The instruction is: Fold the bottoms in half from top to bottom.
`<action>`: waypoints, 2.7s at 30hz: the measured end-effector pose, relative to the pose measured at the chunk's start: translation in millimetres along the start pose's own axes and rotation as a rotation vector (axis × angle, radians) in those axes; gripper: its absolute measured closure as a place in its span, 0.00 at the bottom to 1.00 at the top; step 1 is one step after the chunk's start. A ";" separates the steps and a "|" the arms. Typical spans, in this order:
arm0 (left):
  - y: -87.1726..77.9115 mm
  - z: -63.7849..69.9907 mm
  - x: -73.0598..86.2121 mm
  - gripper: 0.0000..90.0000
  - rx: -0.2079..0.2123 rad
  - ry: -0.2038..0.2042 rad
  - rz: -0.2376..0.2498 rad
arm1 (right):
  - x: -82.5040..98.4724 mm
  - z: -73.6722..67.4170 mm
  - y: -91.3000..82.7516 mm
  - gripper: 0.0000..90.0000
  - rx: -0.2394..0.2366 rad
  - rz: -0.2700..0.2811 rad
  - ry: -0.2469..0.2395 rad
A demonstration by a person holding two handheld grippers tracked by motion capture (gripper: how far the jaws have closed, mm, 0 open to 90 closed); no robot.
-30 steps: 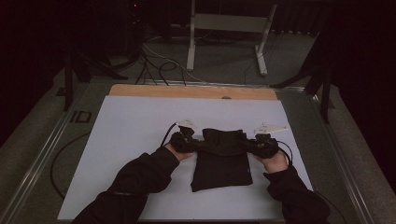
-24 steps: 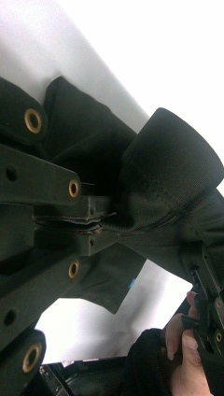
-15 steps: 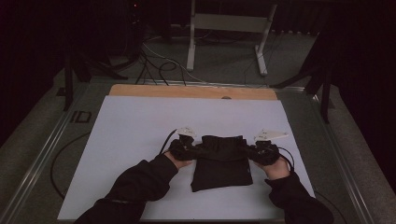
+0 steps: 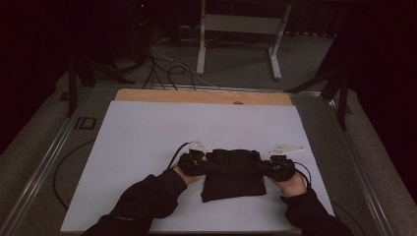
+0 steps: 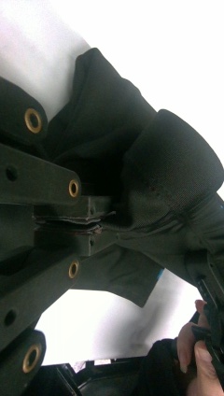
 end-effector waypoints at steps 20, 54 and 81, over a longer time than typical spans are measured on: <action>-3.4 8.7 18.0 0.96 -0.026 0.000 -0.025 | 9.1 -6.0 8.1 0.95 -0.017 -0.047 0.000; 7.8 10.4 34.5 0.96 -0.043 0.065 -0.064 | 26.3 -6.8 19.2 0.94 -0.002 -0.147 0.013; -1.9 20.3 27.9 0.64 -0.015 0.078 -0.042 | 16.3 -7.8 6.4 0.67 -0.013 -0.118 -0.029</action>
Point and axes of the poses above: each handheld gripper's, and its own axes: y roughly forward along the jaws, x roughly out of its underside, z roughly to its right, the point moved 2 cm from there along y, roughly forward along the jaws, and after that the axes turned 9 degrees about -x, right-handed, at the moved point
